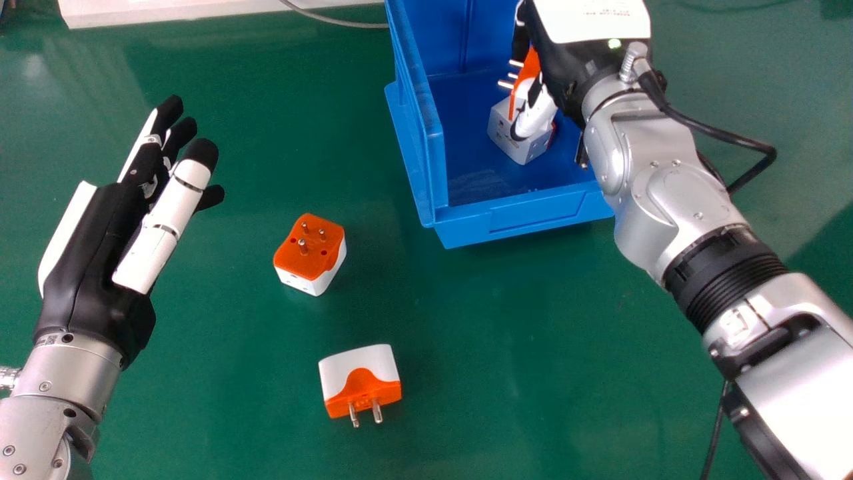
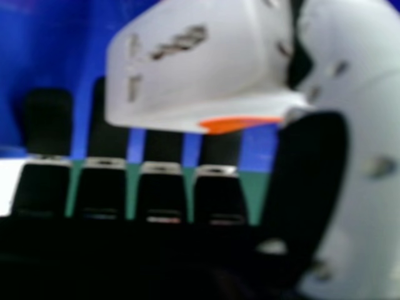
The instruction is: Pick all objects and put in blue box
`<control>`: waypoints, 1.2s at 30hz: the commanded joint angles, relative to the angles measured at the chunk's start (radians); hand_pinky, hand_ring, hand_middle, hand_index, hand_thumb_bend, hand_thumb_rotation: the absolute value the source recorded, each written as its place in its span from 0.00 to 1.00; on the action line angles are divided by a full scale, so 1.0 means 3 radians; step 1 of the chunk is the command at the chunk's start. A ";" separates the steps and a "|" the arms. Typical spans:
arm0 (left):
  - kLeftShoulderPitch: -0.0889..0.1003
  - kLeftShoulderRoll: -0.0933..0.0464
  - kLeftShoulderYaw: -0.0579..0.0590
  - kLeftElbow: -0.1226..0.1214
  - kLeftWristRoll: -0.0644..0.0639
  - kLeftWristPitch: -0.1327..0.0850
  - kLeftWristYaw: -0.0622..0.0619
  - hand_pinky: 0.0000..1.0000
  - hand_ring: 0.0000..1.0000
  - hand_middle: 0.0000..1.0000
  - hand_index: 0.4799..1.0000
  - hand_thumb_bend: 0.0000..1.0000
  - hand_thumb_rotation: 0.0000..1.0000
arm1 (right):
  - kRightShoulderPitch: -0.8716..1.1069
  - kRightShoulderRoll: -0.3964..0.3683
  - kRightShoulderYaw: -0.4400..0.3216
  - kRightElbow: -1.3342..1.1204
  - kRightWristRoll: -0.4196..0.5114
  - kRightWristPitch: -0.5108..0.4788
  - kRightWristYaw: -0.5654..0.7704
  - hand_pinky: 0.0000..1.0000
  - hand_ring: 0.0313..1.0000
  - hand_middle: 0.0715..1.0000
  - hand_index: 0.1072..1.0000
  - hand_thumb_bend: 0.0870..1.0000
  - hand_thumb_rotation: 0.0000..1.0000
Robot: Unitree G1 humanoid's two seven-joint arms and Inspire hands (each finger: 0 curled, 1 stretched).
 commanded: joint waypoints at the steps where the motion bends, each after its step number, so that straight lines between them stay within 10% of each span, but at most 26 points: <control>1: -0.0001 -0.0004 -0.0001 -0.0091 -0.0032 -0.0013 0.0008 0.87 0.95 0.99 0.97 0.48 0.76 | -0.0137 -0.0053 0.0007 -0.0049 0.0019 0.0012 -0.0027 0.34 0.43 0.49 0.43 0.45 0.00; 36: 0.0038 -0.0025 -0.0067 -0.0214 0.0030 0.0043 0.0063 0.87 0.95 0.99 0.97 0.48 0.77 | -0.0202 0.0126 0.0003 0.0101 0.0330 -0.0099 -0.0103 0.34 0.42 0.48 0.44 0.45 0.00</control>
